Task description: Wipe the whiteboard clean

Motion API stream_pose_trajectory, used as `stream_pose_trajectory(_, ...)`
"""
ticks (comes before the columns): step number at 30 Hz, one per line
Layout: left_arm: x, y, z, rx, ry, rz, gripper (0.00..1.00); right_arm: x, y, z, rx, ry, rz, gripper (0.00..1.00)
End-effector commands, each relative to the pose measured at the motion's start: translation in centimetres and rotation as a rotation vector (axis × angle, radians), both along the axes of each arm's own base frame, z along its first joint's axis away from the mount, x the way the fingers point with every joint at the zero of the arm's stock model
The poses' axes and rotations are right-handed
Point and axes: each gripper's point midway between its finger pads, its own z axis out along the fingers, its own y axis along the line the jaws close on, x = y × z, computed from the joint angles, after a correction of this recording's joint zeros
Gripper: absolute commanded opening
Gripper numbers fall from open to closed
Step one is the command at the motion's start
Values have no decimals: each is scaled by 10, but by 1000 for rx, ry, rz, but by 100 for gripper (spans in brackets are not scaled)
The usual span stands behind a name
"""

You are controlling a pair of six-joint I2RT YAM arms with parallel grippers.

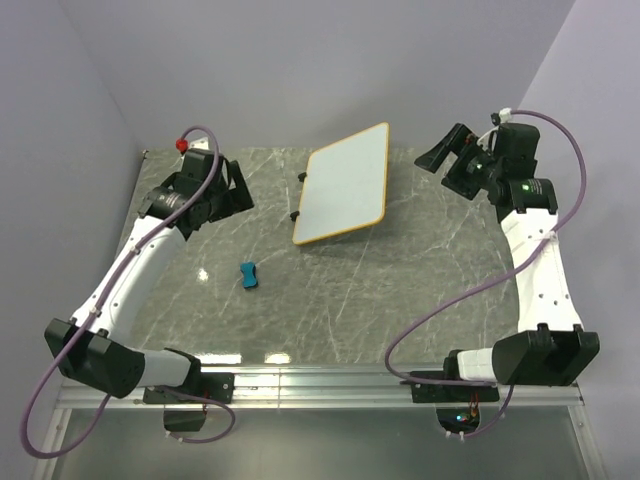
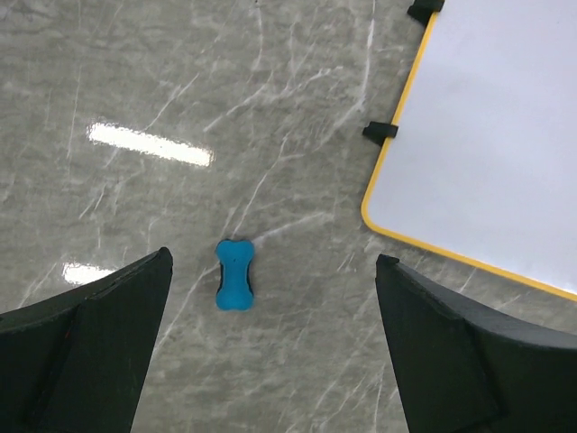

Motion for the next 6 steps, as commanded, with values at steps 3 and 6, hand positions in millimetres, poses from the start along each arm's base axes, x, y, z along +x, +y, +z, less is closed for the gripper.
stream_pose_trajectory(3, -15, 4, 19, -35, -60, -3, 99, -23, 10, 27, 33, -93, 41, 100)
stream_pose_trajectory(6, -15, 0, 23, -40, -75, -30, 99, -37, 13, 35, 42, -117, 55, 100)
